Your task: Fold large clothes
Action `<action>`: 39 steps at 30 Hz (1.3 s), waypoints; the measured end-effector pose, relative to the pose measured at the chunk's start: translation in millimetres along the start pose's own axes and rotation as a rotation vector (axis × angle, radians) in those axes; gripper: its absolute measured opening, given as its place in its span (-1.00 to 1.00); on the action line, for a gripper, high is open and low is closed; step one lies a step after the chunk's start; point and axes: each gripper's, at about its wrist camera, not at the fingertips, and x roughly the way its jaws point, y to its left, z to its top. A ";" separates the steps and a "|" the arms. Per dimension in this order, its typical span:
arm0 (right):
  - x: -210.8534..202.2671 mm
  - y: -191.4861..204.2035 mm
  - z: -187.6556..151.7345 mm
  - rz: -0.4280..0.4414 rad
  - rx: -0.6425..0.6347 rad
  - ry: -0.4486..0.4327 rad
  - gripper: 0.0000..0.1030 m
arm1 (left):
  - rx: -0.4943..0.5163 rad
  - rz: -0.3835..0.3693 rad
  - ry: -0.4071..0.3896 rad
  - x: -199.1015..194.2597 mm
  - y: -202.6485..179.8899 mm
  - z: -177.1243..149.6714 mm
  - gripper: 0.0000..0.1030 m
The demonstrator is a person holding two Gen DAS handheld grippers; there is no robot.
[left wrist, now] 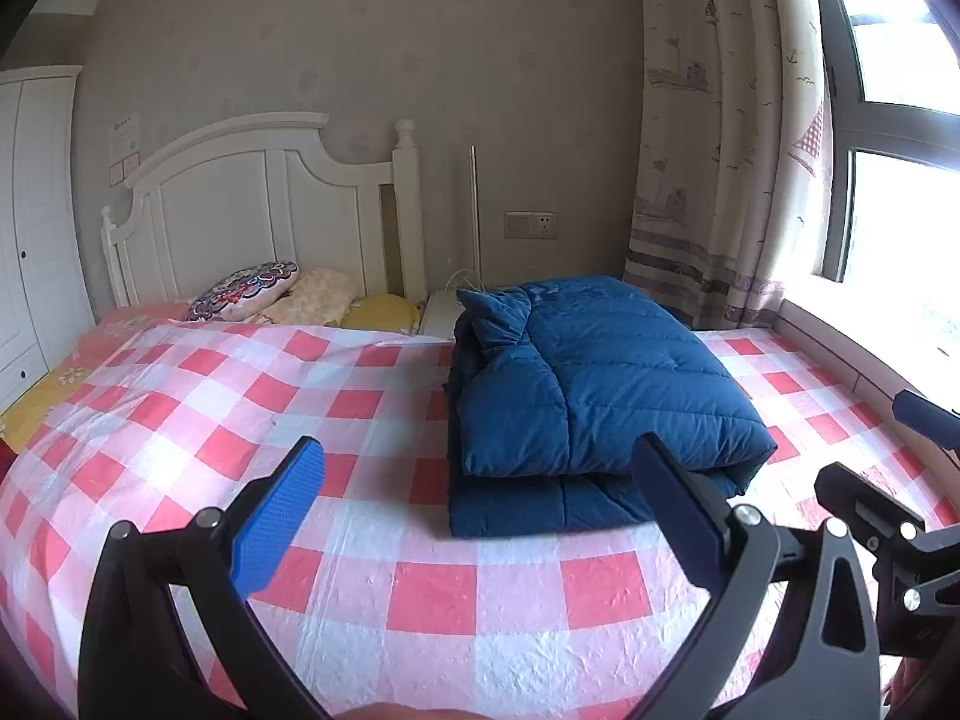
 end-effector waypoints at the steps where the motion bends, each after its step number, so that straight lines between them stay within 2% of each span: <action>1: -0.4 -0.3 0.1 0.000 0.002 -0.001 0.91 | 0.002 0.000 0.000 -0.3 -0.5 0.1 0.96; 39: -2.0 -2.5 0.5 0.018 0.019 -0.002 0.91 | 0.009 0.004 -0.009 -2.9 1.2 0.4 0.96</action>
